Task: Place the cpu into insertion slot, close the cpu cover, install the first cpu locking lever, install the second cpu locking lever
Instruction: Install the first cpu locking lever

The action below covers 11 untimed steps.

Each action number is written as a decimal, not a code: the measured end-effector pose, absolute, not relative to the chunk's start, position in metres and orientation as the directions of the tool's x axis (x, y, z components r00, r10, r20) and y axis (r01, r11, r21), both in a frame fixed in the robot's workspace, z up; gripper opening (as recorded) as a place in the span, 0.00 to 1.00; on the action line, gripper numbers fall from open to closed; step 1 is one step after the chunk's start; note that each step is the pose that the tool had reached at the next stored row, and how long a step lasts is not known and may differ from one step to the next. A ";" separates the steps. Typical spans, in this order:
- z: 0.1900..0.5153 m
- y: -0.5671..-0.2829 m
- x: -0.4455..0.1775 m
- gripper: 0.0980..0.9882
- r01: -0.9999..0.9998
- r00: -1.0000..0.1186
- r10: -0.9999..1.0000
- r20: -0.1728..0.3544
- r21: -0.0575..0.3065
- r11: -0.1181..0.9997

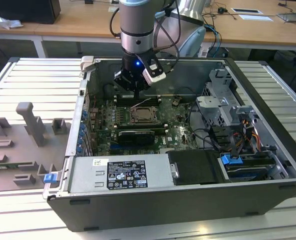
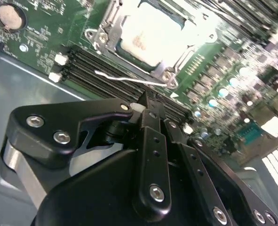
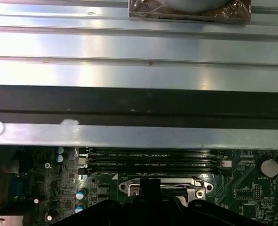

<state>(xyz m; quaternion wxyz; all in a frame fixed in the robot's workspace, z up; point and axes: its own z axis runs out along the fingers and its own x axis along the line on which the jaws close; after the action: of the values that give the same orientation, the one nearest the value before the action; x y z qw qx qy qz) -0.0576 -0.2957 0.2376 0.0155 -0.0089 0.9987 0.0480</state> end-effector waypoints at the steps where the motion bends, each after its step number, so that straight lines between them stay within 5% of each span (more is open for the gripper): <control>1: 0.234 -0.296 -0.054 0.01 -0.019 -0.999 -0.016 -0.032 0.096 0.995; 11: 0.226 -0.288 -0.036 0.01 -0.020 -0.999 -0.017 -0.031 0.098 0.995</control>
<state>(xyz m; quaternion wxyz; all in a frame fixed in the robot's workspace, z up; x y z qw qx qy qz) -0.0358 -0.2879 0.2256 0.0151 -0.0093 0.9986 0.0490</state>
